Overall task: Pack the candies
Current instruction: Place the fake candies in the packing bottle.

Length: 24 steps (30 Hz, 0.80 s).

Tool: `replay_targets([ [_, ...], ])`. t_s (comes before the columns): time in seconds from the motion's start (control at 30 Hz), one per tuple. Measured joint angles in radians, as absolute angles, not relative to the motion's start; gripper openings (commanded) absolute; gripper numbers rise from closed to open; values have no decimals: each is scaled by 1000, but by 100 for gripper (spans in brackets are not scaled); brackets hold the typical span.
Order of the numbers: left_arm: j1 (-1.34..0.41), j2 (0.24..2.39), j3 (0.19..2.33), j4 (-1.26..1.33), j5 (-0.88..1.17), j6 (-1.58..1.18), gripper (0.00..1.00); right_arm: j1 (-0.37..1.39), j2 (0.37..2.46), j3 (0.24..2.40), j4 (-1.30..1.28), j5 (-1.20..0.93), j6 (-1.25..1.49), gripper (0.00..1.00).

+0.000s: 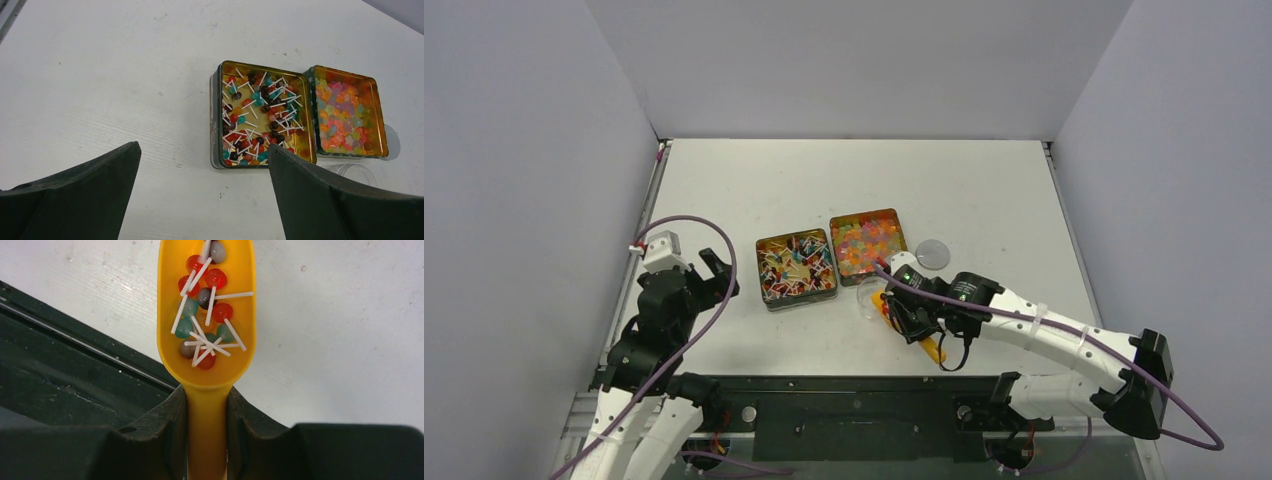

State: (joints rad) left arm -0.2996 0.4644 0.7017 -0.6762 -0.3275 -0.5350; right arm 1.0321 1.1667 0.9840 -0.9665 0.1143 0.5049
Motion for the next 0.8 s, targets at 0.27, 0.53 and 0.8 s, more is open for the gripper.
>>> replay_targets([
  [0.27, -320, 455, 702, -676, -328, -533, 96, 999, 1203, 1019, -1016, 66, 495, 0],
  [0.53, -335, 444, 702, -676, -329, -528, 96, 959, 1262, 1064, -1052, 25, 480, 0],
  [0.8, -352, 435, 702, -676, -337, -522, 96, 907, 1296, 1106, -1088, -35, 465, 0],
])
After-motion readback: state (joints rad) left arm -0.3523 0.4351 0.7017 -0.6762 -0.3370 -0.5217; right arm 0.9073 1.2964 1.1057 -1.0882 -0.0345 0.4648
